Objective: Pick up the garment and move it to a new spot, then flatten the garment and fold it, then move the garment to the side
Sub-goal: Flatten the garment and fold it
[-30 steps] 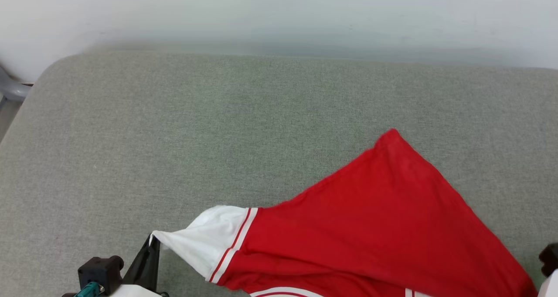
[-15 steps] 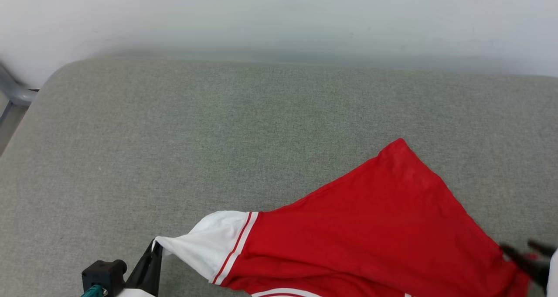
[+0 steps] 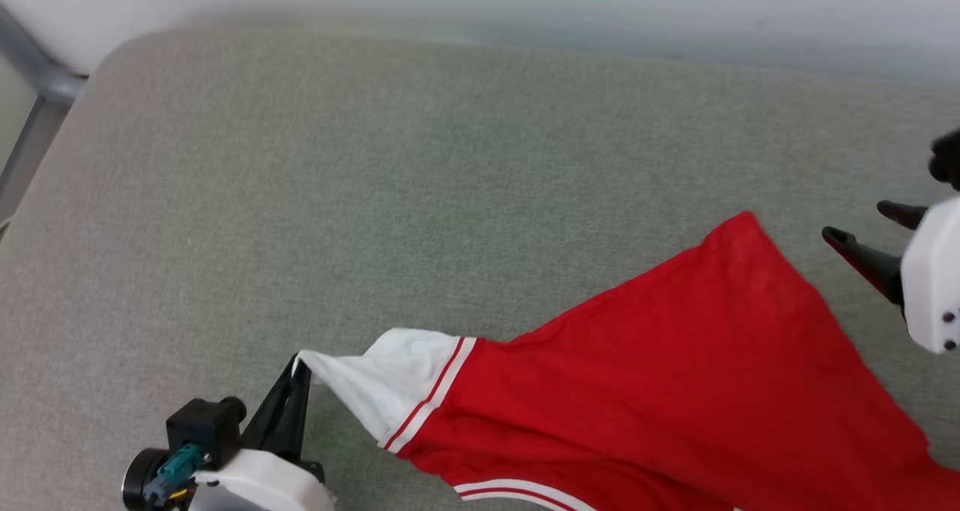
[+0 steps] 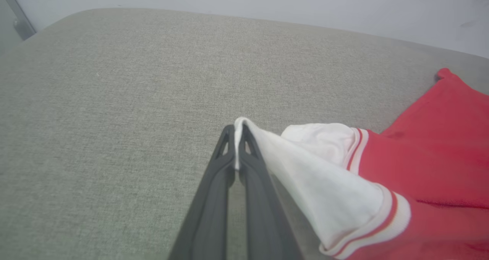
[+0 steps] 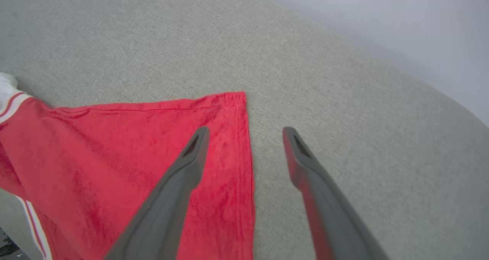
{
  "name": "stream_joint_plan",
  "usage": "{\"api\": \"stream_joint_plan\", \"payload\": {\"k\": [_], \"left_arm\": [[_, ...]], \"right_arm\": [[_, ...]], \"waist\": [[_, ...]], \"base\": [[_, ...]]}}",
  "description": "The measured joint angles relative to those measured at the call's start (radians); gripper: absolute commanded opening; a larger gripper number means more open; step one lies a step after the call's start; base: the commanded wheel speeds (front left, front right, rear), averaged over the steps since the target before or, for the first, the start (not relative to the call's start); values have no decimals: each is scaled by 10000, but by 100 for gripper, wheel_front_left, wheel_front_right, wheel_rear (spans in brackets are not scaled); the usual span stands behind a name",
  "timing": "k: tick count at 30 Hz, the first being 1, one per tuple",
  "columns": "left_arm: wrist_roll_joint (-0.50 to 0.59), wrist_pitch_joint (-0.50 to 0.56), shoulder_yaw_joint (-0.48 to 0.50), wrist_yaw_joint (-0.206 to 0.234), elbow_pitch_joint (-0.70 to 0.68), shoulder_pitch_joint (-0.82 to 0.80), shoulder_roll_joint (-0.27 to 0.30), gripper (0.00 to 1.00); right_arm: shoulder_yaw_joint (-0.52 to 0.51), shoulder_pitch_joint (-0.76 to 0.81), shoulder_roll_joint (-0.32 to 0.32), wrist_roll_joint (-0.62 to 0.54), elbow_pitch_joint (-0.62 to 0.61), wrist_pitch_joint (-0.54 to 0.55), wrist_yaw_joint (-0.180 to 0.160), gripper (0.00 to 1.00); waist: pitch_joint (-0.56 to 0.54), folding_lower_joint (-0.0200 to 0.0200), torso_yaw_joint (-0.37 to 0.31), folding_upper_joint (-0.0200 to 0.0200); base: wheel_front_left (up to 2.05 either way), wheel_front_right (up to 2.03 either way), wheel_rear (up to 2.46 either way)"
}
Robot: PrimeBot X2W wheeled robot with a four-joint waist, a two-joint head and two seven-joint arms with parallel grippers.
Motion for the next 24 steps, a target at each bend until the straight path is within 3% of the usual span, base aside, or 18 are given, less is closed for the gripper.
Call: {"api": "stream_joint_plan", "payload": {"k": [11,19,24], "left_arm": [[322,-173,-295,-215,-50,-998,-456,0],[458,-299,-391,-360,27,-1499,-826,0],[523,-318,-445,-493,217,-1741,-1001,0]], "right_arm": [[1992,-2803,-63,-934,2134,2288,0,100],[3045,-3545,-15,-1110,3346,2243,0,100],[3603,-3723,-337,-890,3707,2006,-2,100]], "waist": [[1245,0,790,0],[2137,1,1292,0],[2485,0,1530,0]], "base": [[0,0,0],[0,0,0],[0,0,0]]}}
